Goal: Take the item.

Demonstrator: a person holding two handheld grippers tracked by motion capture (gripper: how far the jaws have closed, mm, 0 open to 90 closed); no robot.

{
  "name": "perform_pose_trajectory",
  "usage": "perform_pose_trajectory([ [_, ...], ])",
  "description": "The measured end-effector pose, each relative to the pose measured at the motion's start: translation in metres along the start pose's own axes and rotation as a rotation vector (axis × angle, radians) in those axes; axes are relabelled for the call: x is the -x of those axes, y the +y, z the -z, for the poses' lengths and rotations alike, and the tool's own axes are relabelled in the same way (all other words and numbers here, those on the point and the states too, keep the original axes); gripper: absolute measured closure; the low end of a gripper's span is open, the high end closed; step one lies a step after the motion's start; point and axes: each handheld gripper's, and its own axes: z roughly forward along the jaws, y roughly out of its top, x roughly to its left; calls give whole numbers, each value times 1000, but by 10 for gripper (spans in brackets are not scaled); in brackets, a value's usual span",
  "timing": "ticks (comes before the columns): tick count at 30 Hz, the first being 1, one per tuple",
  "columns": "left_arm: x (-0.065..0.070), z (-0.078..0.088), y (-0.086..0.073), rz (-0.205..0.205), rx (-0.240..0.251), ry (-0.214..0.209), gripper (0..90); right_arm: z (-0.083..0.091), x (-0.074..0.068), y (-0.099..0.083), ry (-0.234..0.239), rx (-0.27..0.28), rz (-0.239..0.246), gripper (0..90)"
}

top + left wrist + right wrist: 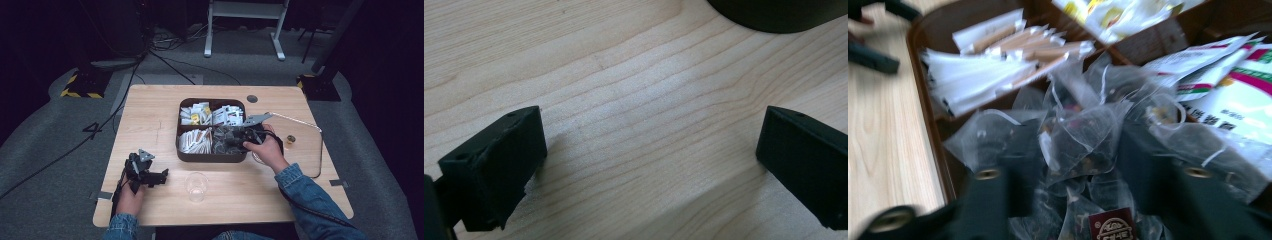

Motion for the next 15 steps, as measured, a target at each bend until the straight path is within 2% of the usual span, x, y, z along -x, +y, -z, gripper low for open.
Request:
perform_pose_trajectory([
  [5,0,0,0,0,0,0,2,-4,0,0,-2,-12,14,699],
  [6,0,0,0,0,0,0,2,-3,0,0,9,-7,10,822],
  [15,0,0,0,0,2,0,2,5,0,0,14,39,-2,836],
])
